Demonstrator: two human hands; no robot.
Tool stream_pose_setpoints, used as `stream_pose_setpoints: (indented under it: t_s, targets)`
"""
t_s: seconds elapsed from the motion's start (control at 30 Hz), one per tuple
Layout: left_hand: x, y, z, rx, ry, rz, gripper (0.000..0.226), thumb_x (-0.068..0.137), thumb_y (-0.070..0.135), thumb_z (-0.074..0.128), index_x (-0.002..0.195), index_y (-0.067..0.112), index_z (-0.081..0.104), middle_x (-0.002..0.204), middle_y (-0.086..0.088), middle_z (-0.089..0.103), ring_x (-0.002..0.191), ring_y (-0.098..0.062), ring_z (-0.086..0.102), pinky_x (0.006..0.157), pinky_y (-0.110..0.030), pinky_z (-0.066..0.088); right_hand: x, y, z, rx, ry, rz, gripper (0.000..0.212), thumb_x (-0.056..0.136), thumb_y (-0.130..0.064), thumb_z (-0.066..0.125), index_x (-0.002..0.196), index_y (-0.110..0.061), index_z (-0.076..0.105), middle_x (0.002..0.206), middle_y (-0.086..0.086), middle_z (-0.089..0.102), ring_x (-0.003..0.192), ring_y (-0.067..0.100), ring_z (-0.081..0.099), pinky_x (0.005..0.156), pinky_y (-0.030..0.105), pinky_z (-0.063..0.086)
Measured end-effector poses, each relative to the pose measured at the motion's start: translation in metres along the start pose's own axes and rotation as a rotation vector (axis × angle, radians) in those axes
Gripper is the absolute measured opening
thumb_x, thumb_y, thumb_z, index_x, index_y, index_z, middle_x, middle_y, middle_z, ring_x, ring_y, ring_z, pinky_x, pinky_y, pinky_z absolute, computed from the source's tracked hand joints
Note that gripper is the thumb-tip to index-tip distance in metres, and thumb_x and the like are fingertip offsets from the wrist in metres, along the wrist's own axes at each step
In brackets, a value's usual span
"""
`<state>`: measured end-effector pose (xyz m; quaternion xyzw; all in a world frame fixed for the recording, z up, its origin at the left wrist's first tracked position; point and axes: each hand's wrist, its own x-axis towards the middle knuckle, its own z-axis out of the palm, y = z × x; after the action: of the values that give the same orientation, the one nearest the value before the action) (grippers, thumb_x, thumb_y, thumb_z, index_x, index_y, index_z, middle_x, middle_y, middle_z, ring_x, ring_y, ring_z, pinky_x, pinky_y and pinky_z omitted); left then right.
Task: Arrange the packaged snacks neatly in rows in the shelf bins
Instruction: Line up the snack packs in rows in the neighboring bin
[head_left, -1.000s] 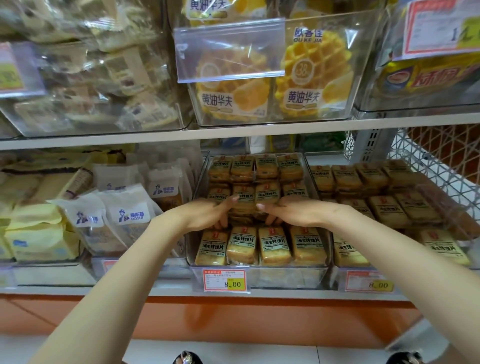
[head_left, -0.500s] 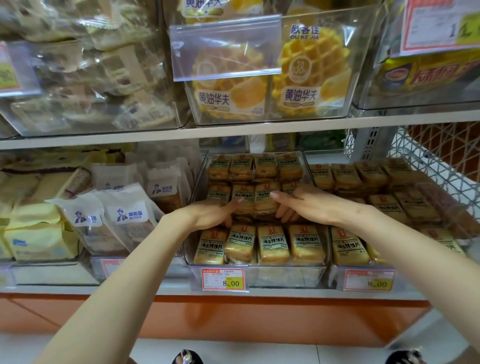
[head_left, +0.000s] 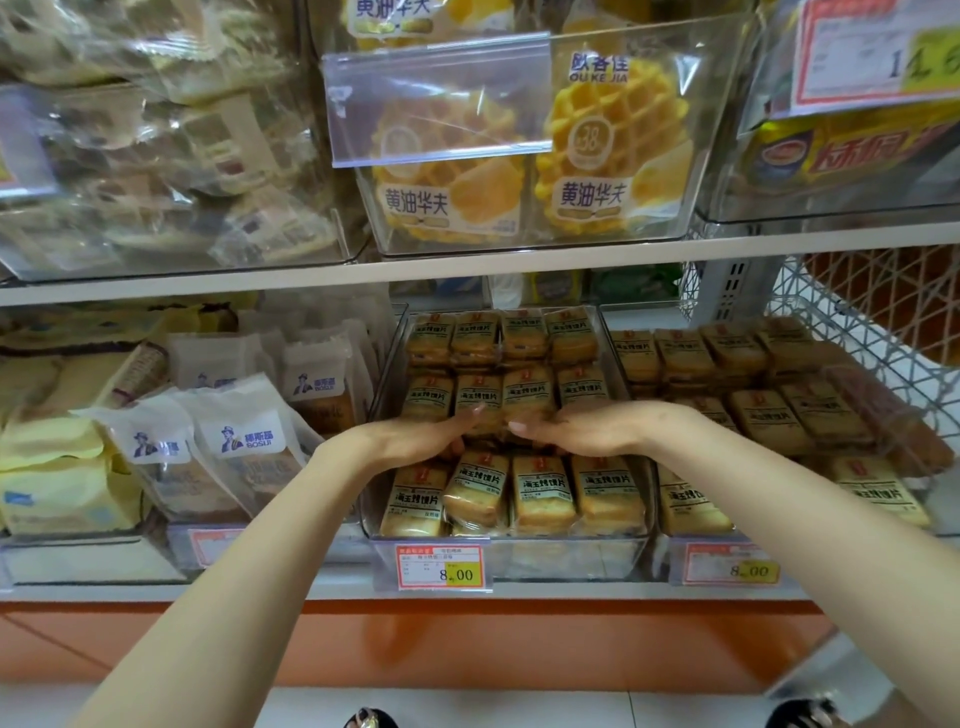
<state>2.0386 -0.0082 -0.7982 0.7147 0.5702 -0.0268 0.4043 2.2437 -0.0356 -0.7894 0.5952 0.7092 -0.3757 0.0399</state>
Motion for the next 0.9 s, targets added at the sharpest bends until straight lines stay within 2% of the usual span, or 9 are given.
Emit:
stream_pose_setpoints:
  t_s: [0.07,0.13,0.27,0.33,0.43,0.63,0.77,0.83,0.9]
  targets:
    - [0.0014,-0.0015,0.0011,-0.030,0.021,0.012,0.087,0.067,0.084,0.023,0.112,0.020,0.060,0.115,0.002,0.061,0.105,-0.016,0.057,0.099,-0.034,0.039,0.0025,0.0021,-0.0040,0.048,0.043,0.045,0.081,0.079,-0.079,0.019,0.139,-0.029,0.042,0.144,-0.001,0.044,0.133,0.024,0.039,0.113,0.040,0.024]
    - [-0.0001,0.0002,0.0048,-0.062,0.081,0.058,0.068,0.081,0.071,0.024,0.116,0.022,0.057,0.113,0.007,0.057,0.104,-0.014,0.054,0.091,-0.028,0.035,0.0045,0.0052,-0.0079,0.083,0.071,0.067,0.099,0.062,-0.088,0.015,0.136,-0.030,0.045,0.139,-0.001,0.050,0.132,0.025,0.041,0.113,0.047,0.023]
    - [-0.0052,0.0012,0.0096,-0.094,0.121,0.105,0.054,0.089,0.063,0.025,0.115,0.026,0.056,0.122,0.001,0.058,0.104,-0.013,0.052,0.089,-0.026,0.034,0.0061,0.0059,-0.0082,0.089,0.055,0.048,0.097,0.059,-0.085,0.012,0.116,-0.025,0.063,0.119,0.003,0.065,0.117,0.025,0.054,0.109,0.046,0.032]
    - [-0.0073,0.0012,0.0102,-0.086,0.105,0.110,0.056,0.092,0.059,0.025,0.125,0.023,0.053,0.128,0.002,0.054,0.112,-0.013,0.050,0.091,-0.024,0.032,0.0086,0.0069,-0.0061,0.071,0.035,0.037,0.093,0.059,-0.087,0.012,0.107,-0.027,0.066,0.118,0.002,0.065,0.114,0.023,0.056,0.109,0.046,0.033]
    - [-0.0075,0.0006,0.0096,-0.044,0.062,0.160,0.055,0.094,0.055,0.023,0.133,0.023,0.045,0.137,0.002,0.049,0.120,-0.011,0.045,0.094,-0.022,0.030,0.0109,0.0085,-0.0039,0.055,0.034,0.041,0.092,0.060,-0.088,0.015,0.109,-0.028,0.065,0.121,-0.001,0.063,0.113,0.020,0.056,0.109,0.043,0.032]
    - [-0.0040,-0.0036,0.0066,-0.030,0.067,0.191,0.063,0.082,0.066,0.025,0.125,0.026,0.048,0.133,0.001,0.051,0.120,-0.015,0.048,0.104,-0.032,0.035,0.0090,0.0080,-0.0025,0.045,0.061,0.018,0.091,0.061,-0.086,0.017,0.107,-0.026,0.067,0.121,-0.001,0.063,0.110,0.020,0.057,0.108,0.042,0.034]
    - [-0.0016,-0.0058,0.0064,-0.012,0.038,0.271,0.062,0.085,0.061,0.024,0.135,0.030,0.041,0.140,0.007,0.043,0.128,-0.012,0.040,0.110,-0.033,0.029,0.0073,0.0068,-0.0019,0.047,0.073,0.010,0.091,0.061,-0.085,0.018,0.107,-0.024,0.068,0.116,0.000,0.066,0.107,0.021,0.059,0.106,0.041,0.036]
    - [-0.0011,-0.0061,0.0065,-0.001,0.013,0.249,0.063,0.082,0.064,0.023,0.130,0.032,0.048,0.137,0.008,0.046,0.127,-0.012,0.042,0.109,-0.033,0.030,0.0074,0.0069,-0.0020,0.044,0.074,0.004,0.090,0.063,-0.084,0.018,0.108,-0.023,0.068,0.118,0.000,0.065,0.108,0.021,0.058,0.106,0.041,0.036]
    - [-0.0014,-0.0062,0.0056,0.003,-0.003,0.191,0.066,0.077,0.069,0.021,0.112,0.031,0.061,0.127,0.007,0.052,0.120,-0.015,0.047,0.105,-0.035,0.035,0.0078,0.0073,-0.0018,0.043,0.071,0.007,0.087,0.068,-0.083,0.019,0.108,-0.024,0.067,0.118,-0.001,0.065,0.107,0.020,0.059,0.106,0.041,0.036]
